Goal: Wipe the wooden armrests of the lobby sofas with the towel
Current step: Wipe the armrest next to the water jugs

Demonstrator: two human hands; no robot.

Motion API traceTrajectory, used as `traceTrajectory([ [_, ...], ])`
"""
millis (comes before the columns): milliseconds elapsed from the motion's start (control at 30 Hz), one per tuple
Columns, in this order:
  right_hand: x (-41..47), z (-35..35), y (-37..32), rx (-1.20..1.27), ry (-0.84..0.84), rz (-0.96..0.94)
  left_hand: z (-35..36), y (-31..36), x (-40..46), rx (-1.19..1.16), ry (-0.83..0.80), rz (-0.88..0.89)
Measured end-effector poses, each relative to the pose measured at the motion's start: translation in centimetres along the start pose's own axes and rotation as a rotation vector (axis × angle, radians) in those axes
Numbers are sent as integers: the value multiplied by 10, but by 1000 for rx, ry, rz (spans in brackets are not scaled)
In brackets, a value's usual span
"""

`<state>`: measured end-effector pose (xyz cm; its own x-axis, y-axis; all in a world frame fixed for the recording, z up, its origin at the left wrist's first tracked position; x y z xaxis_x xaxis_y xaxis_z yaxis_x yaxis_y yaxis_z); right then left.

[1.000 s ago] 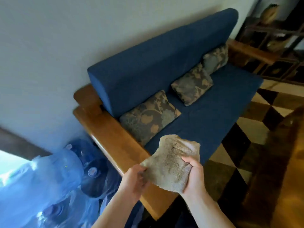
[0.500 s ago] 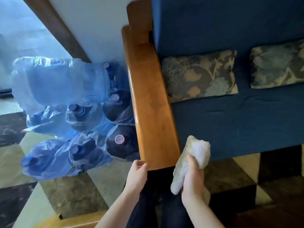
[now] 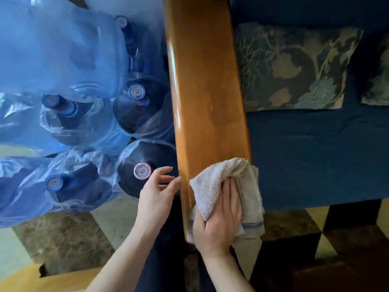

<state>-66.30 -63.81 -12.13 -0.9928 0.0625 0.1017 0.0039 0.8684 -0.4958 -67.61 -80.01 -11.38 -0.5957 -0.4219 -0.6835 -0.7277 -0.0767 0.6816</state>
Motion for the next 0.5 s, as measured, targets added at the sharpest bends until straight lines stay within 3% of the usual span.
traceTrajectory([
  [133,32,15,-12,-12,71,-45,0,51,67,138,17,109],
  [233,91,28,-27,-9,121,-51,4,102,116,249,-106,232],
  [400,211,58,-58,4,203,-5,8,175,169,804,-237,432],
  [500,269,76,-73,-32,233,-6,16,192,179,1015,-252,436],
])
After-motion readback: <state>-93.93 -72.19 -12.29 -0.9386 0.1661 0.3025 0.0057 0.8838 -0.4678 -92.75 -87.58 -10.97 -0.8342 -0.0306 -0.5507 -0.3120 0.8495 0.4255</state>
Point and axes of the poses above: each hand's wrist, its own x-axis towards the middle knuckle, its own z-axis out of the palm, y = z × x, the point moved 3 cm from there along x, towards the middle knuckle, and after that the axes turned 3 degrees about y, right-handed, at the moved point
